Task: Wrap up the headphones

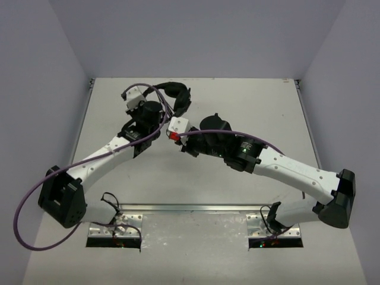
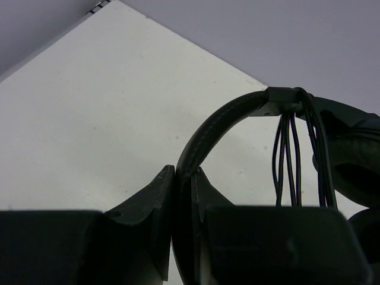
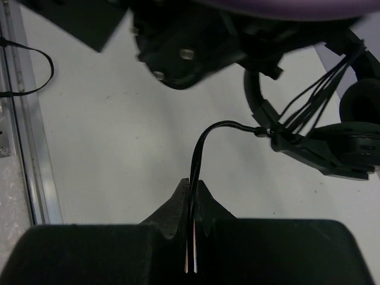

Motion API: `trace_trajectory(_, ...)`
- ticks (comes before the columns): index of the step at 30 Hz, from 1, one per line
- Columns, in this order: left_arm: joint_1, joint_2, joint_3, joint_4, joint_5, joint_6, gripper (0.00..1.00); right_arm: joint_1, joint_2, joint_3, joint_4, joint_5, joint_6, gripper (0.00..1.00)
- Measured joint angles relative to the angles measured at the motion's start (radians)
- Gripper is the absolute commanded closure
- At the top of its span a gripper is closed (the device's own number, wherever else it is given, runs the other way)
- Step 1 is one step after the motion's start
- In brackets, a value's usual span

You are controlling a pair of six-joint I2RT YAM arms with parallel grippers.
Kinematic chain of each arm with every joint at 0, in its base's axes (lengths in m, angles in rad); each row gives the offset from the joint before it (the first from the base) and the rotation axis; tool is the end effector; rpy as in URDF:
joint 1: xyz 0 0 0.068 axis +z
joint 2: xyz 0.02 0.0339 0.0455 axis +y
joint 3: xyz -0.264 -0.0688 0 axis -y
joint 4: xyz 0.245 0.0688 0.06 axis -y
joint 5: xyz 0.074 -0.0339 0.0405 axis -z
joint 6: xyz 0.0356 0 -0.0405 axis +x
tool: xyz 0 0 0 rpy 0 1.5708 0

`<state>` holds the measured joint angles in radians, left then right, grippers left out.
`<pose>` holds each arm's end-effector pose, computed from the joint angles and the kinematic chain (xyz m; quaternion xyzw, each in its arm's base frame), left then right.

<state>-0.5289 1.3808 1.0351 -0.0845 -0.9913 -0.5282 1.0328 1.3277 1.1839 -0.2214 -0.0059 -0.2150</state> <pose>0.2792 -0.1287 0.3072 -0.2565 0.7405 0.1062 0.6120 0.1586 0.2662 0.3549 -0.4826 0.6676 0.2276 0.5192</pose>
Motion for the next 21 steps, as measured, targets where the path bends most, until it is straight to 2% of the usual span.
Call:
trace_trajectory(4, -0.009, -0.145, -0.21, 0.259, 0.076, 0.103, 1.0, -0.075, 0.0, 0.04, -0.032, -0.032, -0.027, 0.99)
trace_trajectory(7, -0.038, -0.179, -0.306, 0.391, 0.118, 0.2, 1.0, -0.114, 0.0, 0.065, -0.066, -0.049, -0.039, 0.99)
trace_trajectory(16, -0.206, -0.071, -0.347, 0.612, 0.131, 0.397, 1.0, -0.131, 0.062, 0.242, -0.187, -0.087, -0.05, 0.99)
trace_trajectory(21, -0.259, -0.056, -0.403, 0.715, 0.204, 0.462, 1.0, -0.212, 0.105, 0.313, -0.242, -0.078, -0.074, 0.99)
